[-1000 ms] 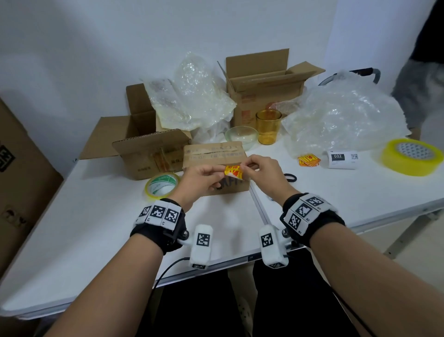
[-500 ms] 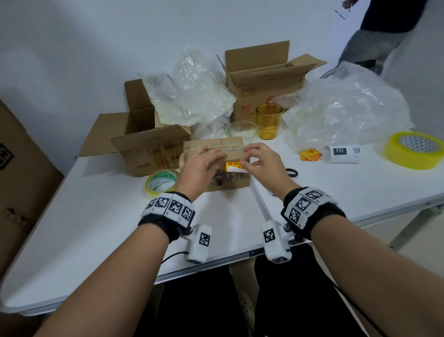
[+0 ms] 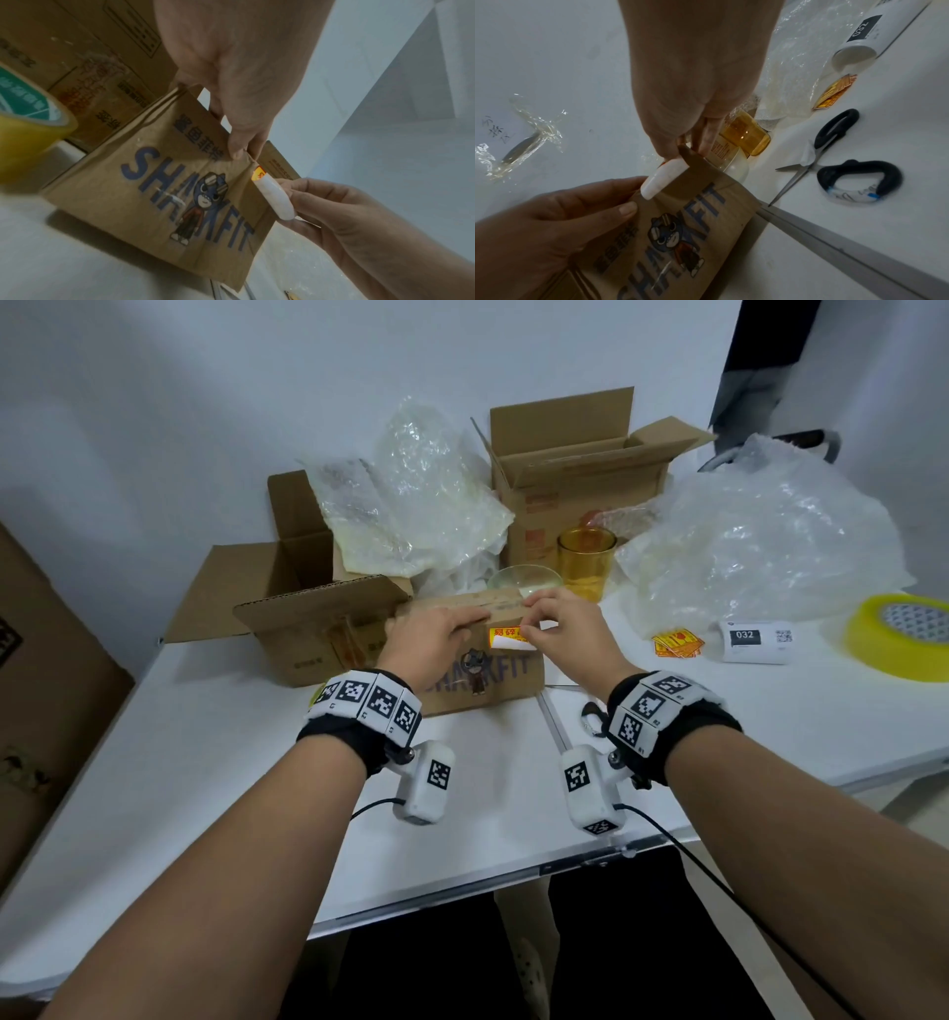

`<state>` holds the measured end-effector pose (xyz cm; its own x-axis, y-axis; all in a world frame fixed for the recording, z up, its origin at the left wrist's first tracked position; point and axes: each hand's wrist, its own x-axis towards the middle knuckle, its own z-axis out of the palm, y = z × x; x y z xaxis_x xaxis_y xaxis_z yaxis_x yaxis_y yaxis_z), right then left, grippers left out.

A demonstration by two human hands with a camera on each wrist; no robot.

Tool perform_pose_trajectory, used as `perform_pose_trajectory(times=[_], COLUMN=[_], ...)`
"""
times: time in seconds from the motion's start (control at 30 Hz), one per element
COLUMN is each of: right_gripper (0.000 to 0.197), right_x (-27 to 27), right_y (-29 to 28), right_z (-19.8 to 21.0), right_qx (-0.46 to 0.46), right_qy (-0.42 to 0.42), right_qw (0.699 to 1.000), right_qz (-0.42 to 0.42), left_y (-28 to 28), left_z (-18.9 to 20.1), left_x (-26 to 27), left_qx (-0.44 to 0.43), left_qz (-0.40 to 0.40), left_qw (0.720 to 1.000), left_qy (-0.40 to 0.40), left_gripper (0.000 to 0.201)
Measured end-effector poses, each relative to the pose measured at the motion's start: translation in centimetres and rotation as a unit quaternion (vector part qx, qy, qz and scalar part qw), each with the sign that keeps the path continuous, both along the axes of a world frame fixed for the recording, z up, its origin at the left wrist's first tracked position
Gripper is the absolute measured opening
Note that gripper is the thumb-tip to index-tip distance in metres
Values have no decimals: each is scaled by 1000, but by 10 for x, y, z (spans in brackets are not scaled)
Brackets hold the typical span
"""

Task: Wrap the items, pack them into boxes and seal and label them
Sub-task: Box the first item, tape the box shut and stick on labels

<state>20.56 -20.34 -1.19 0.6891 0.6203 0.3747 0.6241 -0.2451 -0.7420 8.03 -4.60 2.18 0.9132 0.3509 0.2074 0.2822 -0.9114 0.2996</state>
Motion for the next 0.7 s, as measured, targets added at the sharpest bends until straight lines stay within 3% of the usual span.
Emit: perform_pose_trajectory(times=[0.07, 0.37, 0.53, 0.7], right_gripper=[9, 7, 6, 7], right_x=[5, 22, 25, 27], right_y=[2, 12, 9, 11], right_z=[1, 9, 11, 10], right_qx=[-3, -12, -21, -31], right_qy=[-3, -28, -61, -91], right_qw=[1000, 1000, 998, 995], right_qz=[0, 9, 28, 15], left_y=[4, 11, 14, 10], left_z=[4, 10, 3, -2], left_x=[3, 14, 17, 22], left_qx=[37, 47, -31, -116], left_qz=[-19, -38, 16, -3], left_qw=[999, 998, 999, 993], left_qy=[5, 4, 19, -23], left_gripper=[39, 40, 38, 40])
